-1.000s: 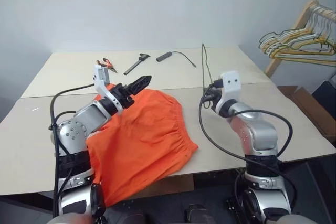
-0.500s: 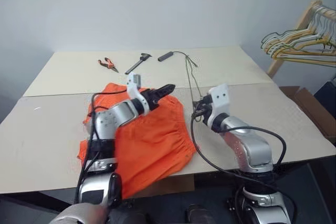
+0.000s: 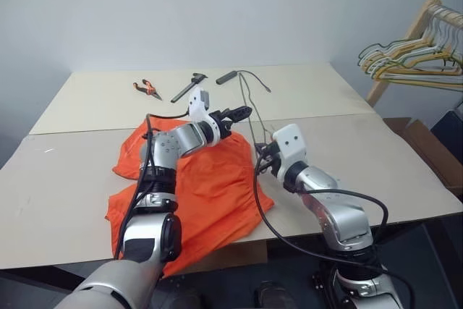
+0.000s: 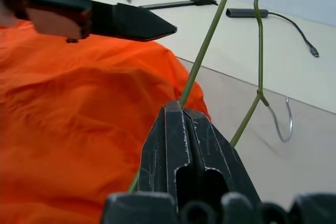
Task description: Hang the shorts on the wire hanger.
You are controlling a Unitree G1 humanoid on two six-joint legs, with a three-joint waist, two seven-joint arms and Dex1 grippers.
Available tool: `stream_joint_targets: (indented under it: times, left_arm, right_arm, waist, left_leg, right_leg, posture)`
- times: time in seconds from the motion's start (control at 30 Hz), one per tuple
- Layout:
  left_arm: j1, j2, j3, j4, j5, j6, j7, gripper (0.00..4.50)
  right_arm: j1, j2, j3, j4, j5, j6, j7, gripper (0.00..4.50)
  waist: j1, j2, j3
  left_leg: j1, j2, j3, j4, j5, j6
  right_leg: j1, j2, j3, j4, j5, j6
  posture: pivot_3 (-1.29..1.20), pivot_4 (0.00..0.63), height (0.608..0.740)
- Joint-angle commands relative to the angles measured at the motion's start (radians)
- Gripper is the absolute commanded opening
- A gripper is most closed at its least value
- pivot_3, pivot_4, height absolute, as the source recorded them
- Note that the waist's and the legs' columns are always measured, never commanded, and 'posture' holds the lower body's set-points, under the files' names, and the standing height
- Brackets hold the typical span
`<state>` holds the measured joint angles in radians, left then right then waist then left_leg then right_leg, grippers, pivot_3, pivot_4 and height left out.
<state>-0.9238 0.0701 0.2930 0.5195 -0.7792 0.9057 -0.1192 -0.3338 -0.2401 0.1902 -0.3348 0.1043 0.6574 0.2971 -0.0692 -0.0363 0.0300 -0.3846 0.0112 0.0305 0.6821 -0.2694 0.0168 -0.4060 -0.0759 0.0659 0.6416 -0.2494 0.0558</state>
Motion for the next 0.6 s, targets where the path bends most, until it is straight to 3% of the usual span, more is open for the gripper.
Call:
stream_joint_targets:
  times: [0.03, 0.17, 0.53, 0.6]
  left_arm:
    - [-0.063, -0.001, 0.012, 0.004, 0.017, -0.039, -0.024, 4.5]
    - [-0.069, -0.003, 0.021, 0.015, 0.034, -0.057, -0.027, 3.62]
    - [-0.094, -0.004, 0.044, 0.084, 0.071, -0.079, -0.036, 0.05]
    - [-0.093, -0.004, 0.049, 0.092, 0.076, -0.08, -0.04, 0.01]
  right_arm:
    - [0.0, -0.013, 0.011, -0.044, -0.022, -0.063, 0.011, 0.01]
    - [0.011, -0.026, 0.037, -0.034, -0.05, -0.092, 0.019, 0.0]
    - [0.028, -0.075, 0.108, -0.021, -0.143, -0.216, 0.062, 0.0]
    - [0.032, -0.083, 0.12, -0.021, -0.157, -0.235, 0.069, 0.0]
  waist:
    - [0.0, 0.0, 0.0]
    - [0.0, 0.0, 0.0]
    - [0.0, 0.0, 0.0]
    - [0.0, 0.0, 0.0]
  left_leg:
    - [0.0, 0.0, 0.0, 0.0, 0.0, 0.0]
    - [0.0, 0.0, 0.0, 0.0, 0.0, 0.0]
    - [0.0, 0.0, 0.0, 0.0, 0.0, 0.0]
    - [0.0, 0.0, 0.0, 0.0, 0.0, 0.0]
  right_leg:
    - [0.0, 0.0, 0.0, 0.0, 0.0, 0.0]
    - [0.0, 0.0, 0.0, 0.0, 0.0, 0.0]
    - [0.0, 0.0, 0.0, 0.0, 0.0, 0.0]
    - [0.0, 0.0, 0.0, 0.0, 0.0, 0.0]
  posture:
    - [-0.05, 0.0, 0.74]
    - [-0.05, 0.0, 0.74]
    - [-0.05, 0.0, 0.74]
    - [-0.05, 0.0, 0.74]
